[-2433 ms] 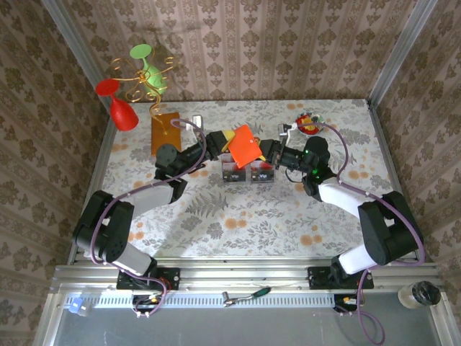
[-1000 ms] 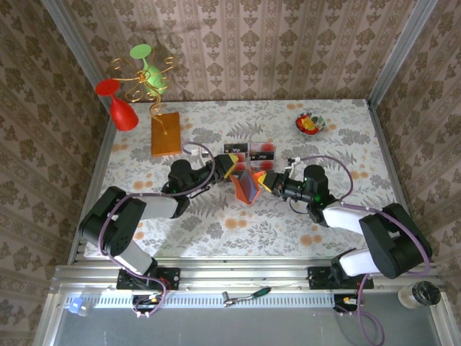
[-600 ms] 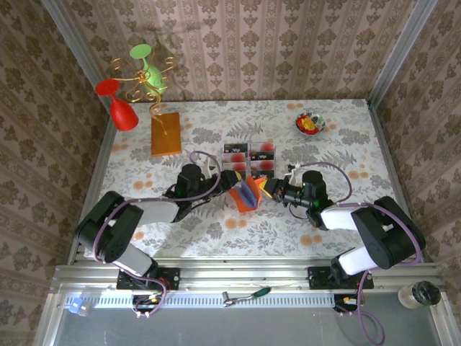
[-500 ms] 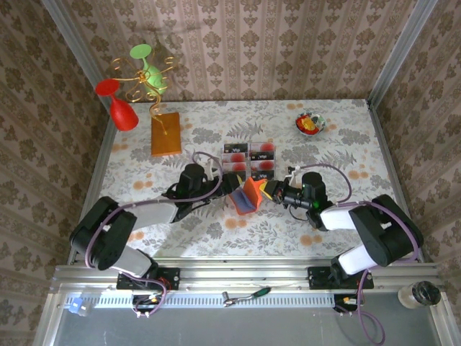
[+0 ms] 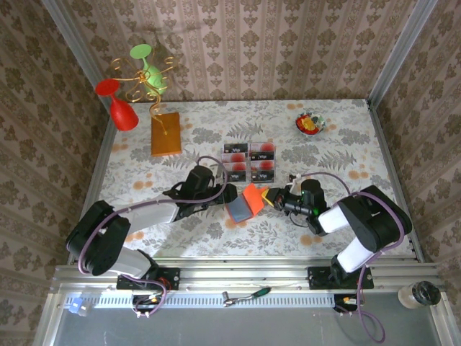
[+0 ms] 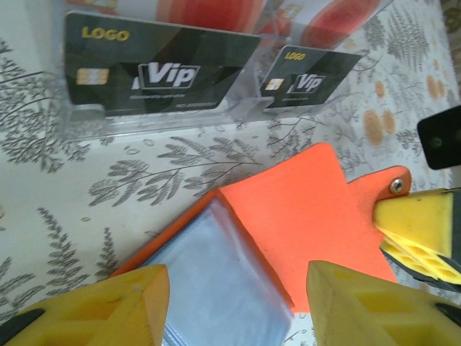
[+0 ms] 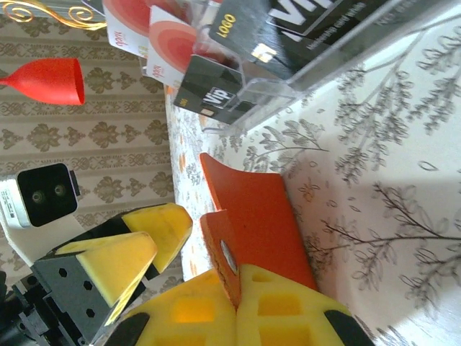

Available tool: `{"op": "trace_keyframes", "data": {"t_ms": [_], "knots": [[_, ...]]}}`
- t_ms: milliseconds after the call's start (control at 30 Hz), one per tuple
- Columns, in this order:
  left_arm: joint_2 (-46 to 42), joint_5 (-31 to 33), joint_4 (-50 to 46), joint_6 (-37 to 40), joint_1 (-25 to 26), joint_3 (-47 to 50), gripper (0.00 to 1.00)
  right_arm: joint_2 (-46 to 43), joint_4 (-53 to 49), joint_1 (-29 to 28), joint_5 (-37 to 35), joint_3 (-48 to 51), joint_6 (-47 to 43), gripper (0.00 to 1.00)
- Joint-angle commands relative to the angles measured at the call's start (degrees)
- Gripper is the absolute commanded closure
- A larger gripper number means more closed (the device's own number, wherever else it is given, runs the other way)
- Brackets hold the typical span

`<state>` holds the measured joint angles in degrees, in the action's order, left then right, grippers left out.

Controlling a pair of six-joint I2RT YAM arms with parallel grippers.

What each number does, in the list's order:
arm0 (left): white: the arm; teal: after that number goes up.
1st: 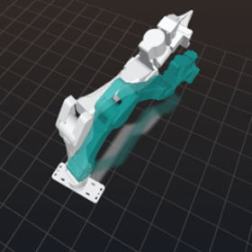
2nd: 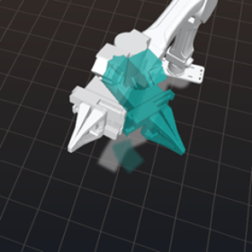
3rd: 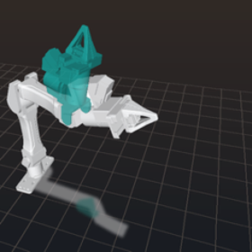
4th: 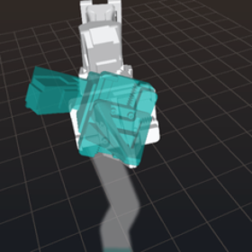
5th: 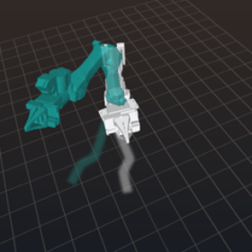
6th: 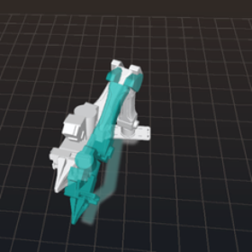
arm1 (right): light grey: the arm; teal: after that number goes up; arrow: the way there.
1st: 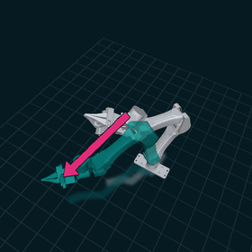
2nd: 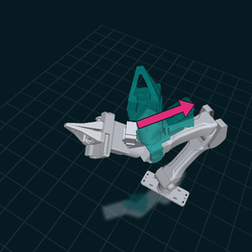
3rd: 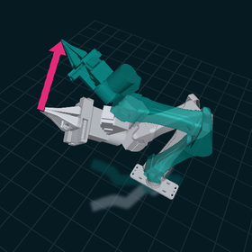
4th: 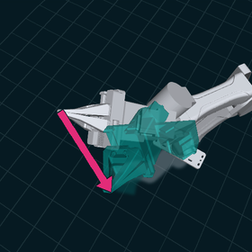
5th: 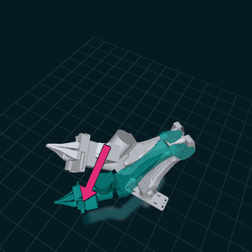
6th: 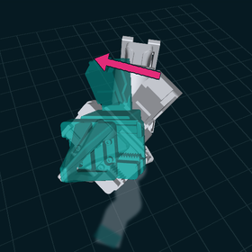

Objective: Put the credit cards into the card holder

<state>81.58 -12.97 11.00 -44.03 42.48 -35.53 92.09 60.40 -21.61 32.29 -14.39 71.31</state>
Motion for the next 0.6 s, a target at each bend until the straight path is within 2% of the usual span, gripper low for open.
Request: {"op": "trace_keyframes", "data": {"t_ms": [0, 300, 433, 567], "knots": [[-1.85, 2.63, -2.68, 0.22, 0.50, 1.21, 0.45, -1.96, -2.89, -0.37, -3.13, 1.22, -1.83, 1.00], [-0.50, 1.98, -3.95, 0.26, 0.73, 1.01, 0.42, -22.13, -32.94, -4.10, -15.51, 1.17, -9.84, 1.00], [0.64, 1.85, -3.88, 0.14, 1.31, 0.82, 0.42, -26.87, -37.50, -4.92, -18.88, 2.31, -9.66, 1.00], [1.04, 1.90, -3.48, -0.18, 2.17, 0.66, 0.41, -27.24, -37.87, -5.67, -21.14, 3.98, -8.69, 1.00]]}}
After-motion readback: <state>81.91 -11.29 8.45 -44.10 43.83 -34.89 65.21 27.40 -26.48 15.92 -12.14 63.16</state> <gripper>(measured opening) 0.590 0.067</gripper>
